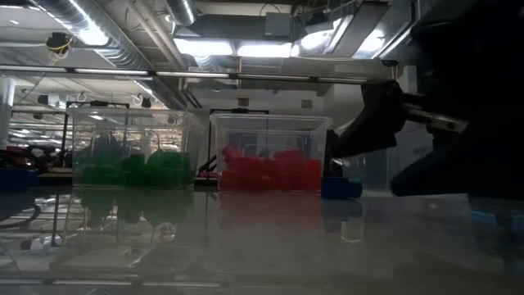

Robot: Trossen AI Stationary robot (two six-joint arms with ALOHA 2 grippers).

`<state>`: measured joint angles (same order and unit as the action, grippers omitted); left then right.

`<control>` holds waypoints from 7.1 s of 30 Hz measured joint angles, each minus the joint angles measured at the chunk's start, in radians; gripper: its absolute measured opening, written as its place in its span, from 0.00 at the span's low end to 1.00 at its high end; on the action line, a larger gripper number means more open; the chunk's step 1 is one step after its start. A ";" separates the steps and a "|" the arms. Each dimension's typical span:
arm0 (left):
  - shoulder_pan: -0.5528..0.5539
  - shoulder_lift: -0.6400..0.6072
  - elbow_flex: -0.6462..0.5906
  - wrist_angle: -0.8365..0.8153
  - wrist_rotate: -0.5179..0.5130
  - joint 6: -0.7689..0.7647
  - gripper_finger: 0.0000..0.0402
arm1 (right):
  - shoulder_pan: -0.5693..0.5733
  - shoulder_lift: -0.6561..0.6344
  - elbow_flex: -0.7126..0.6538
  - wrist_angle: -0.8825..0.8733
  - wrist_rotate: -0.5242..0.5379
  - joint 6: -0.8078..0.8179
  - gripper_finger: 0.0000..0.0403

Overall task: Sort blocks
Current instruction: Put the red game piece into the middle transparent bin, then put the blue game piece into the right transparent bin

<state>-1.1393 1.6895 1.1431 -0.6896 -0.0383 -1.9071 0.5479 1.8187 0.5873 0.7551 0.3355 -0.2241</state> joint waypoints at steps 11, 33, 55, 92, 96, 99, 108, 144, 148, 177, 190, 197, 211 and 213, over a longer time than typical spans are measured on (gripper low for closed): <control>-0.079 0.010 0.000 -0.065 0.024 -0.106 0.59 | 0.037 0.000 0.000 0.007 0.065 -0.016 0.88; -0.104 0.108 -0.061 -0.027 0.036 0.031 0.59 | 0.037 0.000 0.001 0.007 0.067 -0.016 0.88; 0.007 0.055 -0.015 -0.015 -0.069 0.148 0.30 | 0.034 -0.001 0.001 0.006 0.076 -0.018 0.88; 1.351 -0.089 0.043 0.616 -0.394 1.999 0.33 | 0.019 -0.001 0.001 -0.053 0.173 -0.138 0.88; 1.460 -0.091 0.043 0.635 -0.389 1.987 0.36 | 0.011 -0.002 0.001 -0.043 0.250 -0.230 0.88; 1.520 -0.091 0.043 0.634 -0.388 1.988 0.42 | 0.006 -0.002 0.001 -0.040 0.308 -0.318 0.88; 1.530 -0.166 0.042 0.568 -0.243 1.948 0.58 | 0.001 -0.054 0.001 -0.020 0.468 -0.495 0.88; 0.900 -0.660 -0.939 1.386 -0.417 1.627 0.59 | -0.275 -0.454 0.001 -0.413 0.103 -0.266 0.88; 0.896 -0.660 -0.939 1.381 -0.417 1.630 0.59 | -0.299 -0.451 0.019 -0.446 0.181 -0.277 0.94; 0.890 -0.660 -0.939 1.366 -0.415 1.599 0.59 | -0.531 -0.259 0.119 -0.768 -0.017 0.102 0.99; 0.890 -0.659 -0.939 1.366 -0.415 1.591 0.59 | -0.569 -0.196 0.119 -0.768 -0.034 0.168 0.99; 0.890 -0.659 -0.939 1.367 -0.415 1.590 0.59 | -0.568 -0.196 0.119 -0.765 -0.032 0.164 0.99; 0.889 -0.659 -0.939 1.381 -0.415 1.588 0.59 | -0.627 -0.152 0.121 -0.747 -0.162 0.197 0.86; 0.889 -0.659 -0.939 1.383 -0.415 1.588 0.59 | -0.627 -0.153 0.121 -0.741 -0.160 0.195 0.77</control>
<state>-0.2501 1.0302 0.2039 0.6929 -0.4538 -0.3187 -0.0792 1.6659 0.7086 0.0137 0.1757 -0.0288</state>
